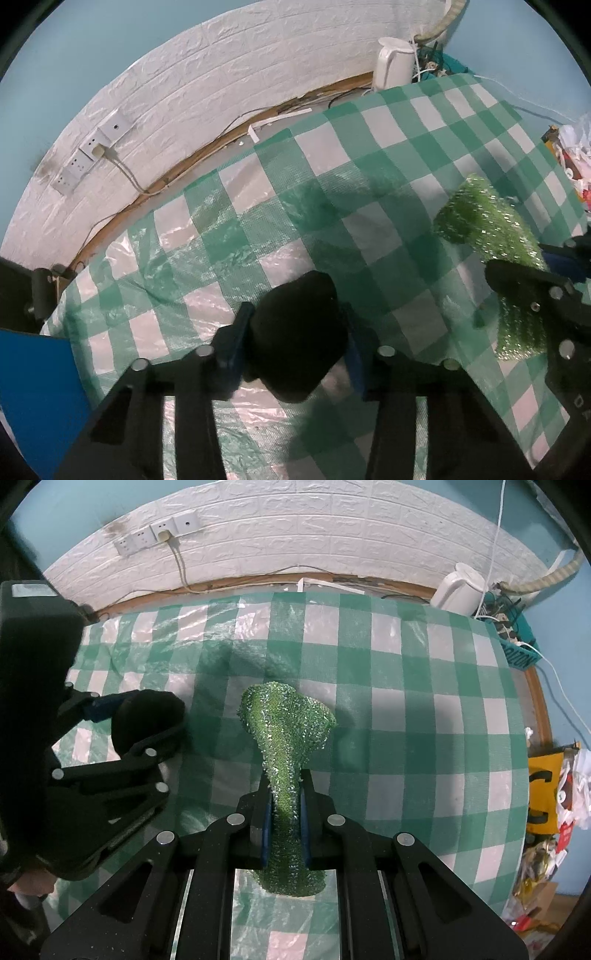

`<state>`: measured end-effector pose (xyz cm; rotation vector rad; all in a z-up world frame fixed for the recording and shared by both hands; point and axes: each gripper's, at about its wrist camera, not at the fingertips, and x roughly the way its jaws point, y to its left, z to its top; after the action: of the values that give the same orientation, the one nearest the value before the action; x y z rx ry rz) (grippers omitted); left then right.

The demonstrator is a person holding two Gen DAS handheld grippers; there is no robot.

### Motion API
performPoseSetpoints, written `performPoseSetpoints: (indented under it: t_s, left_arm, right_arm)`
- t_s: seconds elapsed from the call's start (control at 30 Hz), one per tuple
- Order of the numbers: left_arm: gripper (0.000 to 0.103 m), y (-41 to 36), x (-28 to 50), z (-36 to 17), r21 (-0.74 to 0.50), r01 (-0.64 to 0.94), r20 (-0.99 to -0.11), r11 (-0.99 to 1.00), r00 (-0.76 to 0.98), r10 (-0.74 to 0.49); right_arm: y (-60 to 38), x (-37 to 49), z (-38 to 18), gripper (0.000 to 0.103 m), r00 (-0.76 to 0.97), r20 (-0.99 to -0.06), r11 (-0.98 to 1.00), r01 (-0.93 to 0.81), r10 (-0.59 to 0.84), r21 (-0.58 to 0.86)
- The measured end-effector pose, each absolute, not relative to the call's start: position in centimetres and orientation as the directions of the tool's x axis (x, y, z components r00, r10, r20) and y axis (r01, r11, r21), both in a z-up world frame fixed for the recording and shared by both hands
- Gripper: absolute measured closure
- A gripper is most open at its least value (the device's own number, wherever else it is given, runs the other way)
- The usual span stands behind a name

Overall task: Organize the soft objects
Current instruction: 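Grasp the green glittery scrubber with the right tool while the left tool grasps the black sponge, then carry the black sponge with the left tool while the right tool carries the scrubber to the box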

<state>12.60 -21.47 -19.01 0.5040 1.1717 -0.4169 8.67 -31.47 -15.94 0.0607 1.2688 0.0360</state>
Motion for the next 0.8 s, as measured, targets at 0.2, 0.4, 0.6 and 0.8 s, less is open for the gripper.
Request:
performPoseSetpoints:
  t_s: [0.2,0.4,0.6,0.8]
  left_arm:
    - [0.064,-20.8,11.8,-18.0,0.171,0.553,-0.933,0.815,0.358,-0.048]
    - [0.064,-19.4,10.8,-16.4,0.189,0.541,-0.926,0.820,0.375,-0.034]
    - [0.064,-17.8,9.3,-14.8,0.200,0.518,-0.925,0.832,0.379,-0.014]
    - [0.064,-16.0,7.4,-13.0,0.211,0.504,-0.917,0.838,0.399,-0.009]
  right_arm:
    - [-30.9,8.5,-15.4,0.093,0.302,-0.951,0.998,-0.007,0.064,0.065]
    - [-29.7,8.0,-14.2,0.093,0.320,-0.944,0.997,-0.037,0.078,0.070]
    - [-28.2,7.2,-13.2,0.093,0.328,-0.940,0.995,-0.068,0.096,0.078]
    - [-26.6,6.4,-11.9,0.093,0.344,-0.932,0.991,-0.110,0.115,0.082]
